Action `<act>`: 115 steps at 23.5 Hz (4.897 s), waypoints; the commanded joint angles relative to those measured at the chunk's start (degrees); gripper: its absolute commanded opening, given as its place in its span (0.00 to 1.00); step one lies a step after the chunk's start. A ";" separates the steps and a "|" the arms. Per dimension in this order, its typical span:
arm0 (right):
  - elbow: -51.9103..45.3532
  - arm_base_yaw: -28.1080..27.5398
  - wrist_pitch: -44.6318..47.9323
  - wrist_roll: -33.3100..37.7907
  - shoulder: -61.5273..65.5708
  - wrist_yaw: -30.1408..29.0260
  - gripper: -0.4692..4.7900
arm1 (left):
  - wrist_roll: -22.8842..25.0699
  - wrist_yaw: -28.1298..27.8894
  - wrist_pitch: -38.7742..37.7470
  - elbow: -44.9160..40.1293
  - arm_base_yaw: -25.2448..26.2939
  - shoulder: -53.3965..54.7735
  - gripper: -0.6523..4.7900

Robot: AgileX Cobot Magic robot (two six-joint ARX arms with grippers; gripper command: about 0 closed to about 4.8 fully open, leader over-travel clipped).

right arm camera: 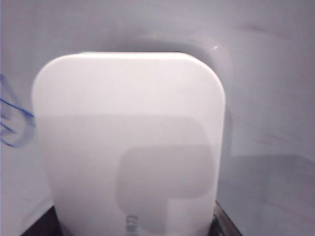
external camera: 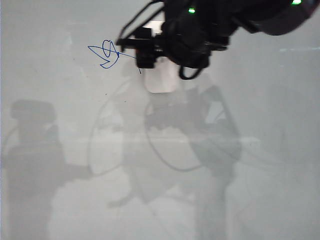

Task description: Grab the whiteboard eraser that is attached to the surface of the whiteboard and use it to clean the writing on the whiteboard.

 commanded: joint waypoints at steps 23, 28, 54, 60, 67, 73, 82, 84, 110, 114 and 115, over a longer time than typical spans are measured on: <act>30.80 8.33 -4.74 -0.33 20.83 2.05 0.47 | 0.33 -0.13 1.64 0.31 0.02 0.02 0.11; 26.21 9.66 -7.26 -8.52 14.73 12.61 0.42 | 1.88 -0.13 1.62 0.28 0.02 0.02 0.11; -20.37 -31.63 -20.46 -7.54 -43.80 -8.04 0.42 | 2.40 -4.00 1.66 0.28 0.02 0.02 0.11; -20.37 -38.58 -20.26 -1.38 -43.50 -17.07 0.42 | 2.43 -3.93 1.66 0.28 0.04 0.02 0.11; -20.24 -45.51 -13.25 -1.33 -39.63 -25.29 0.42 | 2.64 -4.00 1.66 0.28 0.02 0.02 0.11; -19.56 -45.57 -7.58 -1.05 -34.27 -27.08 0.42 | 2.64 -3.52 1.73 0.28 0.02 0.02 0.11; -16.44 -45.59 -3.56 -0.22 -27.74 -28.74 0.43 | 2.67 -2.47 1.66 0.28 0.00 0.02 0.11; -15.65 -45.57 -3.63 -0.22 -26.80 -29.79 0.52 | 2.64 -2.47 1.66 0.28 0.00 0.02 0.11; -15.76 -44.41 -63.91 7.80 -78.71 -28.81 0.08 | 5.64 -15.10 11.78 -7.17 0.00 1.42 0.11; -17.57 -44.41 -66.18 14.21 -86.25 -30.82 0.08 | 5.68 -17.22 16.63 -11.74 0.02 1.42 0.11; -19.52 -44.41 -66.12 16.70 -88.80 -31.67 0.08 | 5.66 -17.31 20.87 -14.84 0.02 1.42 0.11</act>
